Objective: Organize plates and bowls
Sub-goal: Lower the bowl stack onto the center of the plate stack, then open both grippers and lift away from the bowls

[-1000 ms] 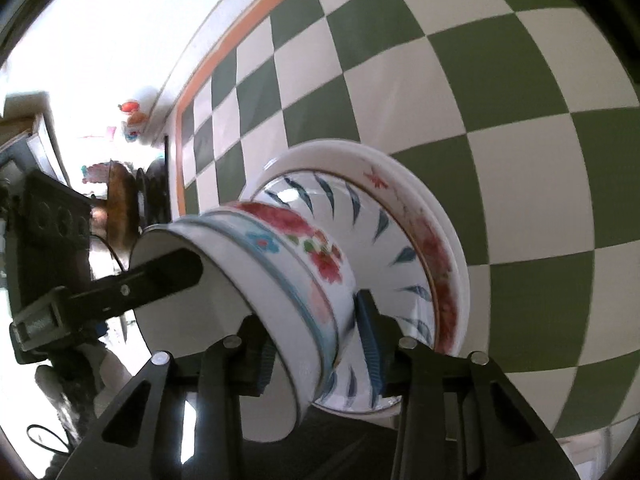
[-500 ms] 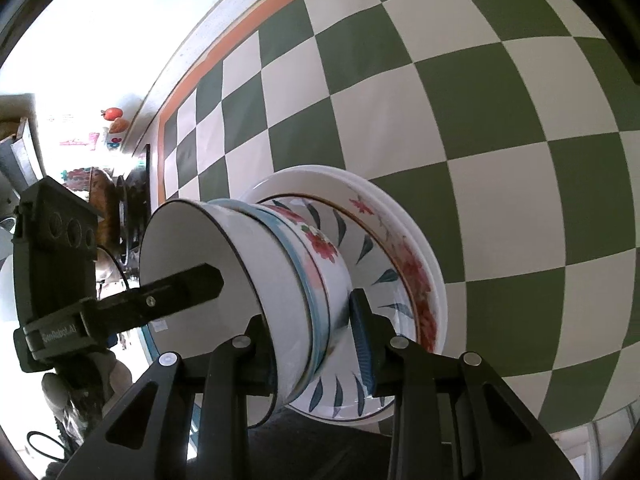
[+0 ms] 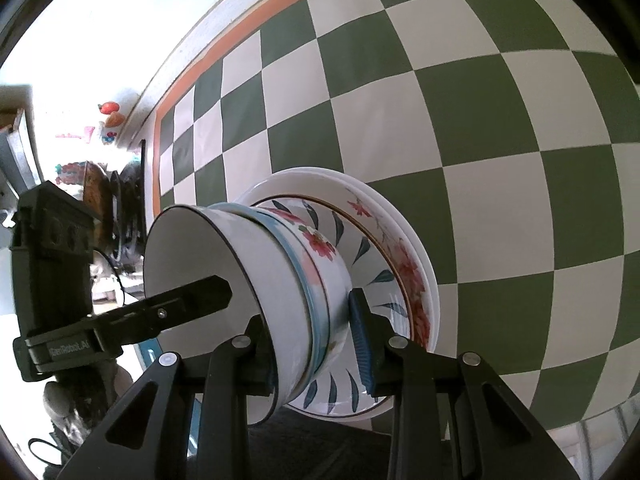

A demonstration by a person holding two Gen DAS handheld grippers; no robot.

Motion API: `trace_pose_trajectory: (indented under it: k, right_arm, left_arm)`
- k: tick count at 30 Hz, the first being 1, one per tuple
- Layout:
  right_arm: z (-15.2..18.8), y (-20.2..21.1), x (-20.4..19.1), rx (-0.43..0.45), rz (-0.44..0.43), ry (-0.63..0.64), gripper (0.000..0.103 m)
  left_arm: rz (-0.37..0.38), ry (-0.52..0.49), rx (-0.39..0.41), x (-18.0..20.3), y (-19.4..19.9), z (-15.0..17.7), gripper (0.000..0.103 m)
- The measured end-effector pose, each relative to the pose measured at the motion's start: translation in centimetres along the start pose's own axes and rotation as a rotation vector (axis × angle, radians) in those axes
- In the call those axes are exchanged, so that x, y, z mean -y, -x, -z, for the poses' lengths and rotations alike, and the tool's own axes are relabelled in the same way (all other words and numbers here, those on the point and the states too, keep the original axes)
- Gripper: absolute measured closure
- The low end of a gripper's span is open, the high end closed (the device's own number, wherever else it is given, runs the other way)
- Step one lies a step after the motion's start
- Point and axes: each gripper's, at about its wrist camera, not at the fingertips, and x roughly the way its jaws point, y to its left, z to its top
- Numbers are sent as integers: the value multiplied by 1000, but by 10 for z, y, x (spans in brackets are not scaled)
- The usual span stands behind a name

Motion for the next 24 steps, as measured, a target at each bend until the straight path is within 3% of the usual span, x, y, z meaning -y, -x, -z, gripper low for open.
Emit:
trace_pose_trajectory:
  k: [5,10,14,15,16,18,24]
  right_arm:
    - [4,4,-7,3,52,30,71]
    - [10,10,-14,18,113,65,68]
    - [18,17,-21,32,158,96,51]
    - [20,19,-23,38,173,104,46]
    - [23,22,-26,48,185,117,42]
    - [28,28,-30,62,197,131,26]
    - [43,42,-45,109,276,181,16]
  left_arm:
    - [-108,-13,20,0,6,6,41]
    - [-159,-40,39,2,11,17,38]
    - [-204,-81,86,6,21,24,25]
    - [-223,-85,98,6,24,25,15]
    - [-234,-96,112,7,26,26,12]
    - [-259,-110,142,9,31,28,6]
    - [-306,-156,225,17,47,34,4]
